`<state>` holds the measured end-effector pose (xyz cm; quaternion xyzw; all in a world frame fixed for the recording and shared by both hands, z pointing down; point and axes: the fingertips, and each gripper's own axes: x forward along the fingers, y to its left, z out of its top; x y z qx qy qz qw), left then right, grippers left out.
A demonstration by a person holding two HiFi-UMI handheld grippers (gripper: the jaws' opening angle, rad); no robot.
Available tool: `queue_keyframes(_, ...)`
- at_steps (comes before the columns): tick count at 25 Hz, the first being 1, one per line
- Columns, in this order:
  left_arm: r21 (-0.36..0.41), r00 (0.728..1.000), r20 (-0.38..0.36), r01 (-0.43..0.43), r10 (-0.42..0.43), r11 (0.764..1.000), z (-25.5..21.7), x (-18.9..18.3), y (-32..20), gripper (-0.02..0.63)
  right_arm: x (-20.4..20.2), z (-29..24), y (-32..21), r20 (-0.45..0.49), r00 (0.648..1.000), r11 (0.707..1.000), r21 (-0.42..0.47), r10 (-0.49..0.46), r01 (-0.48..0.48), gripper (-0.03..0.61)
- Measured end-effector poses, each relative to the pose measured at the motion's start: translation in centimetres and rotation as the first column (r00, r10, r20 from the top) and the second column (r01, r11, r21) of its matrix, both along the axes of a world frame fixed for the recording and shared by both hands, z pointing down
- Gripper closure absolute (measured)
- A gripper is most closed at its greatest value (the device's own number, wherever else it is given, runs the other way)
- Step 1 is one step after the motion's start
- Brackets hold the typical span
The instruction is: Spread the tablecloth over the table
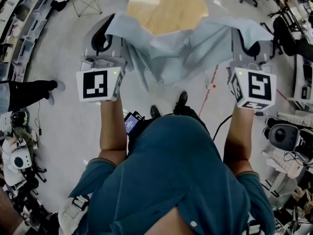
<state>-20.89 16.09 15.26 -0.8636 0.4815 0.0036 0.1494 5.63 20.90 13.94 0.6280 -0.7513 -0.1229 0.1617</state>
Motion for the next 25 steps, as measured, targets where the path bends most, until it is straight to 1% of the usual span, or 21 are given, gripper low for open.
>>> queue_keyframes(3, -0.023, 0.999, 0.013, 0.051, -0.05, 0.998, 0.2, 0.7, -1.5, 0.609, 1.5, 0.4, -1.9, 0.008, 1.0, 1.0, -0.002, -0.028, 0.028, 0.563)
queue_keyframes(6, -0.015, 0.997, 0.035, 0.074, -0.073, 0.997, 0.4, 2.8, -2.8, 0.609, 4.0, 0.6, -3.6, 0.036, 0.999, 0.999, 0.005, -0.038, 0.038, 0.563)
queue_keyframes(11, -0.003, 0.992, 0.059, 0.115, -0.115, 0.993, 0.5, 6.0, -4.8, 0.609, 7.7, 1.1, -6.5, 0.049, 0.995, 0.996, 0.007, -0.086, 0.086, 0.563)
queue_keyframes(21, 0.003, 0.966, 0.102, 0.24, -0.239, 0.971, 0.5, 9.4, -8.2, 0.609, 13.0, 1.3, -12.0, 0.067, 0.984, 0.986, 0.021, -0.167, 0.166, 0.563)
queue_keyframes(25, 0.01, 0.957, 0.115, 0.267, -0.266, 0.964, 0.1, 10.1, -9.7, 0.609, 14.5, 0.8, -14.0, 0.073, 0.981, 0.984, 0.035, -0.178, 0.176, 0.563)
